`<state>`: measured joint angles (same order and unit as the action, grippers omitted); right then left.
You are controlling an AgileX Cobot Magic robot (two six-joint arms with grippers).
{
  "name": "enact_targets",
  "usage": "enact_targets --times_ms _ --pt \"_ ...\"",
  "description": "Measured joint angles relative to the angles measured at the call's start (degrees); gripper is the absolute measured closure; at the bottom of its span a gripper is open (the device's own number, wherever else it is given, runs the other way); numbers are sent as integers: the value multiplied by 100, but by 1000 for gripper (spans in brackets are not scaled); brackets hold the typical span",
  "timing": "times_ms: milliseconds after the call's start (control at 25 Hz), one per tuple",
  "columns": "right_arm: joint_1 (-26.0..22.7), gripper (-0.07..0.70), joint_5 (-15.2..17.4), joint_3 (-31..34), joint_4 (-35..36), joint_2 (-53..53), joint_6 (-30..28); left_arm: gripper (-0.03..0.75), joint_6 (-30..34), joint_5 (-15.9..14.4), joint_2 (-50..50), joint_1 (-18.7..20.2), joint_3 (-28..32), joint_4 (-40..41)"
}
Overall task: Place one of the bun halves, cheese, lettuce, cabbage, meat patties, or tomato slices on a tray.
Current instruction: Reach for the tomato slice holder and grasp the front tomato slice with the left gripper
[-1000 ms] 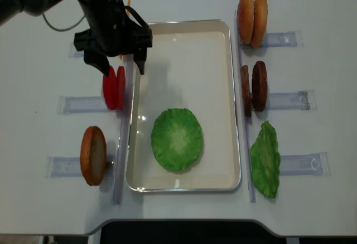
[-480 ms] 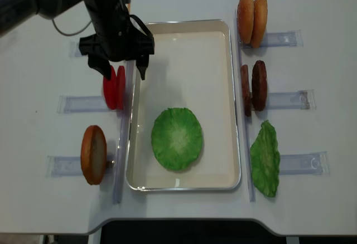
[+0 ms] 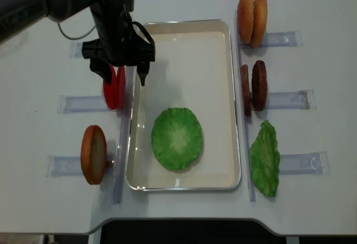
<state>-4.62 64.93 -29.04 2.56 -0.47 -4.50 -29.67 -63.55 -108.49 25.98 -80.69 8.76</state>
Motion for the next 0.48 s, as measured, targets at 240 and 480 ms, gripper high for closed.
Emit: enact_targets --times_ms 240,480 --pt "0 48 0 0 0 0 0 22 7 -47 -11 -96 0 14" --pt "0 48 0 0 0 0 0 58 32 -143 -11 -142 0 19"
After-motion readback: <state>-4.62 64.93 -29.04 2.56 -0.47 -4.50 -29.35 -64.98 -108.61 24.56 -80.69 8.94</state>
